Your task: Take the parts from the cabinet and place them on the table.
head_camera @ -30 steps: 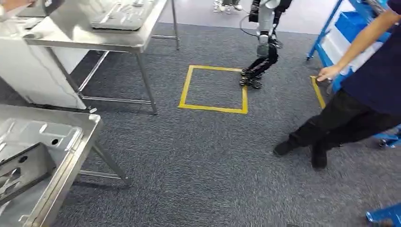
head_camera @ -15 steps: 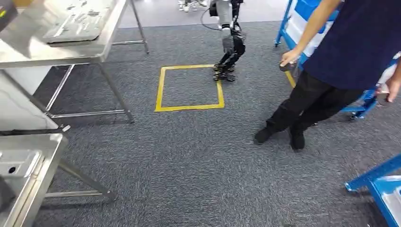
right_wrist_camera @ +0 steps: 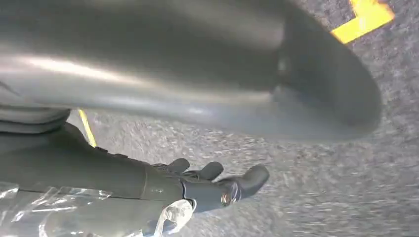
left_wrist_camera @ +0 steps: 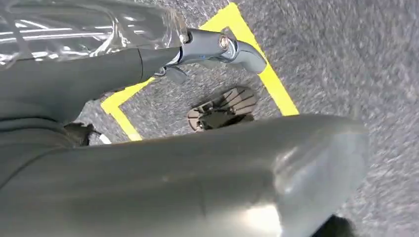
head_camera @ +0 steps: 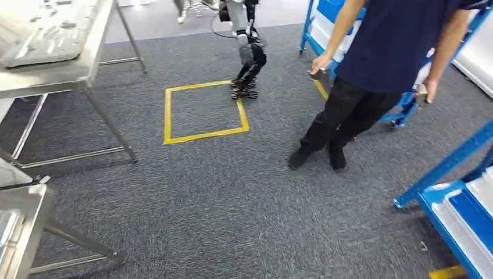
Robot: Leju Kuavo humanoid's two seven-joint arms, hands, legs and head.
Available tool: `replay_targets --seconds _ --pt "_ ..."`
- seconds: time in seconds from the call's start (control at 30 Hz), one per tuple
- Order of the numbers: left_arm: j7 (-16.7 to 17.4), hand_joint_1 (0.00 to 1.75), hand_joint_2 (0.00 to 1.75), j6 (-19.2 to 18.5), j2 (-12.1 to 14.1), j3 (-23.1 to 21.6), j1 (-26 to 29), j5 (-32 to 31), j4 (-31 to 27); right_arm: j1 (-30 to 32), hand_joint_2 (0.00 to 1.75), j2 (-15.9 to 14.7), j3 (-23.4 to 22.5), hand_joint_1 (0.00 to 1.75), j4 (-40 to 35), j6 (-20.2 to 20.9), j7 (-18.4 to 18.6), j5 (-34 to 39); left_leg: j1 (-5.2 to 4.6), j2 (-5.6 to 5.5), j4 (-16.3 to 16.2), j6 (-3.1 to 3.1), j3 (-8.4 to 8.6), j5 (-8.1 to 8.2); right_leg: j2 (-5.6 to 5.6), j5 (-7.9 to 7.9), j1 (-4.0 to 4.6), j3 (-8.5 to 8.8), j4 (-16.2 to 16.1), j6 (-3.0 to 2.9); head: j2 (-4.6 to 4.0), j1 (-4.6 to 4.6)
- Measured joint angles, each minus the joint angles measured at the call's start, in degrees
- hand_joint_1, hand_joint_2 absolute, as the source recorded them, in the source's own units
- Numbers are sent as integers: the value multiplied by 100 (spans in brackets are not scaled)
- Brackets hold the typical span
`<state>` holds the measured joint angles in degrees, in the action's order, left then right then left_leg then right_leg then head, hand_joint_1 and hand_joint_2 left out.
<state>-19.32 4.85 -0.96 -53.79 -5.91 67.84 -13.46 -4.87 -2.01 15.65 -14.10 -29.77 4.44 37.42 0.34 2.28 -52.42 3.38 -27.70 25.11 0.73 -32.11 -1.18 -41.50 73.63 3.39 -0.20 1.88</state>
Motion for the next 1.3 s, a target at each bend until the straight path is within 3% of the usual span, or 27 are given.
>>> replay_targets --seconds 0.07,0.13,0.17,0.2,0.3,0.33,0.37,0.4,0.47,0.5,0.53,0.6,0.63,0.67,0.73,0.8,0.83,0.87,0.9,0.97,1.0,1.03,1.1,1.13,1.17,1.23,1.3 --pt "2 0 0 0 -2 0 -3 -13 0 19 0 -2 0 0 4 44 24 68 24 121 -16 -41 9 27 -80 384 -62 383 -678 67 0 0" --pt "2 0 0 0 0 0 -4 -15 0 4 0 -2 0 0 2 94 24 138 34 235 -78 -134 32 88 -429 727 -111 955 -1690 134 0 2" --pt "2 0 0 0 20 0 -9 -15 2 -27 0 22 0 0 2 107 35 164 -11 269 -128 -198 12 149 -488 666 -46 973 -1770 104 0 5" --pt "2 0 0 0 22 0 -16 -22 2 -26 0 20 -2 0 2 114 59 173 -20 318 -126 -231 30 163 -377 667 -66 956 -1759 -5 0 -18" --pt "4 0 0 0 20 0 -50 -26 2 -7 0 17 -2 0 7 157 109 212 47 446 -124 -302 72 180 -229 675 -14 930 -1758 -127 0 -22" --pt "7 0 0 0 17 -2 -62 -33 2 -5 0 15 -2 0 7 160 107 217 81 261 -224 -336 60 286 -169 689 -31 929 -1764 -159 0 -24" --pt "7 0 0 0 15 0 -61 -33 2 -11 0 15 -2 0 7 175 109 217 81 47 -538 -331 -93 506 -130 696 -28 920 -1764 -195 0 -28" --pt "7 0 0 0 13 -2 -46 -37 2 -28 0 13 -2 0 7 179 107 215 74 -53 -1044 -324 -326 767 -76 709 -21 906 -1764 -232 0 -35" --pt "15 0 0 0 13 -2 -20 -46 2 -34 0 13 -2 0 7 195 107 214 71 -132 -2009 -307 -801 1117 84 722 13 883 -1763 -260 0 -39" --pt "15 0 0 0 13 -2 -2 -46 2 -30 0 13 -2 0 11 195 109 214 64 -152 -2175 -290 -903 1102 162 726 32 885 -1763 -266 0 -39" --pt "15 0 0 -2 13 -2 8 -46 2 -22 0 13 -2 0 18 195 116 214 53 -166 -2047 -264 -866 955 242 729 45 891 -1762 -271 0 -42" --pt "13 0 0 0 15 -2 1 -44 2 -19 0 22 -2 0 22 195 116 217 -5 -278 -1097 -144 -471 402 400 740 58 904 -1762 -262 0 -39" --pt "13 0 0 -2 17 -2 -1 -41 2 -23 0 37 -2 0 22 192 114 219 -39 -496 -541 -72 -228 154 469 752 50 903 -1763 -250 0 -39" --pt "15 0 0 -2 26 -2 -1 -31 4 -26 0 50 -2 0 22 192 109 230 -62 -768 -263 -20 -135 136 523 759 59 887 -1754 -228 0 -42" --pt "13 0 0 -9 31 -2 -16 -22 7 -11 0 48 -2 0 24 190 109 234 -85 -602 -255 -62 -141 107 603 785 46 855 -1764 -172 0 -39" --pt "15 0 0 -9 26 -2 -22 -24 7 8 0 42 0 0 33 186 111 236 -81 -507 -202 -21 -134 54 714 830 34 820 -1802 -91 0 -37" --pt "13 0 0 -9 22 -2 -36 -61 7 11 0 24 0 0 39 179 114 234 -29 -412 -129 -3 -118 -9 612 790 23 815 -1739 -92 0 -39" --pt "7 0 0 2 28 0 -38 -127 7 3 0 37 2 0 39 184 114 232 -38 -374 -84 30 -105 -28 315 618 68 719 -1557 -74 0 -2" --pt "4 0 0 9 28 -9 -42 -181 7 -12 0 31 0 0 42 184 116 234 -50 -292 -82 56 -115 -37 146 370 68 535 -1176 -66 0 -2" --pt "4 0 0 9 24 -22 -12 -223 7 -28 0 13 2 0 40 197 116 232 -66 -118 -83 61 -135 -34 26 -67 58 118 -220 -24 0 0" --pt "4 0 0 9 24 -22 -2 -227 7 -26 0 11 2 0 42 201 118 232 -64 -30 -84 61 -141 -33 11 -124 49 21 39 0 0 0" --pt "4 0 0 9 24 -24 1 -238 7 -18 0 4 2 0 42 214 118 236 -57 49 -85 59 -142 -32 -5 -43 32 80 -28 18 0 0" --pt "-2 0 0 9 9 -24 -5 -245 7 -1 0 -26 2 0 42 223 118 256 -38 170 -94 37 -133 -18 -112 353 -2 566 -851 61 0 0" --pt "-7 0 0 9 2 -24 -8 -254 7 -9 0 -39 2 0 42 238 116 265 -39 236 -114 5 -117 3 -322 562 -13 922 -1440 82 0 0" --pt "-11 0 0 9 2 -24 -5 -256 7 -33 0 -39 2 0 42 247 116 265 -73 290 -140 -34 -114 31 -666 575 -6 1118 -1769 82 0 11" --pt "-24 0 0 9 -11 -28 -16 -275 7 -62 0 -59 2 0 42 265 116 254 -98 406 -184 -108 -106 58 -479 586 39 1090 -1807 -74 0 -9" --pt "-26 0 0 9 -37 -31 -46 -299 7 -36 0 -74 4 0 42 278 142 249 -79 525 -170 -167 -74 65 -361 601 67 1064 -1817 -148 0 -9"
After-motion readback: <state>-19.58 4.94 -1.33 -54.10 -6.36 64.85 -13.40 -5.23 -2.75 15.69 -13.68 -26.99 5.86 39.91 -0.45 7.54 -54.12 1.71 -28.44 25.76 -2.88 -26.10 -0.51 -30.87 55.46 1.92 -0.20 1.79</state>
